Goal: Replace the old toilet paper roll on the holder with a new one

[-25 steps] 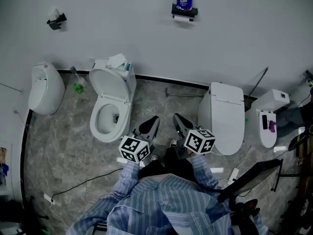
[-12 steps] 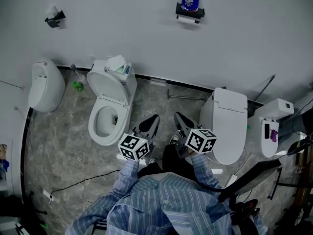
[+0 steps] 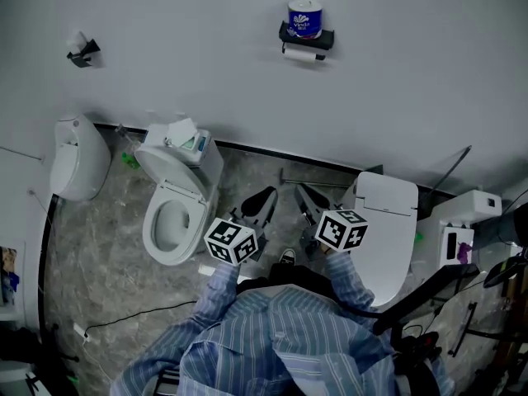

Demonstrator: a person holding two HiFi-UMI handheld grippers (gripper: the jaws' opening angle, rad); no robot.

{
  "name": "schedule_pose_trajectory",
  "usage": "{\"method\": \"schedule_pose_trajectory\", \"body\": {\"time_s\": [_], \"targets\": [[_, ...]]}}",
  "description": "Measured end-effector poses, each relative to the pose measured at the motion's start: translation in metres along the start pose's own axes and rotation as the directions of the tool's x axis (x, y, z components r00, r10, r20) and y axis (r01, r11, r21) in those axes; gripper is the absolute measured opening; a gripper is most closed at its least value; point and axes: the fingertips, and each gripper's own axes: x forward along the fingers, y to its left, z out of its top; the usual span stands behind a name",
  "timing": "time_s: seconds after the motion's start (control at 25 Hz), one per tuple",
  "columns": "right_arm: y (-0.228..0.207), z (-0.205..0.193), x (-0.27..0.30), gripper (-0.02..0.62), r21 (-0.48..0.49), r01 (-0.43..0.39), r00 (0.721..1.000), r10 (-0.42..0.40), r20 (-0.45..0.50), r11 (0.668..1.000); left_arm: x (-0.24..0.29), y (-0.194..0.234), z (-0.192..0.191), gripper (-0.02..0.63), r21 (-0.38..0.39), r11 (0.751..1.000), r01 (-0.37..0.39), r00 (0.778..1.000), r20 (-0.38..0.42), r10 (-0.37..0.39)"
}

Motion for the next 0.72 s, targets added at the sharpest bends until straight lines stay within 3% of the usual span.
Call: {"method": "schedule_pose_trajectory", "body": {"time_s": [0.2,0.56,0.72], "targets": [[-0.035,0.024,0.013,0.005,-0.002,-0.028,1.0,0.028,-0.01,1.0,0.041,0.007,0.008,0.006,0.028,0.999,-0.04,0.999,0.019,0.04],[-0.064,0.029,0.029,0.005,0.061,-0.07,0.996,0.073,-0.041,0.996,0.066,0.025,0.008,0.006,0.037,0.991,-0.125,0.992,-0.01,0.125],[-0.075,0.035,0.037,0.005,0.075,-0.062,0.997,0.065,-0.04,0.995,0.081,0.035,0.008,0.006,0.028,0.993,-0.118,0.993,-0.029,0.118]]}}
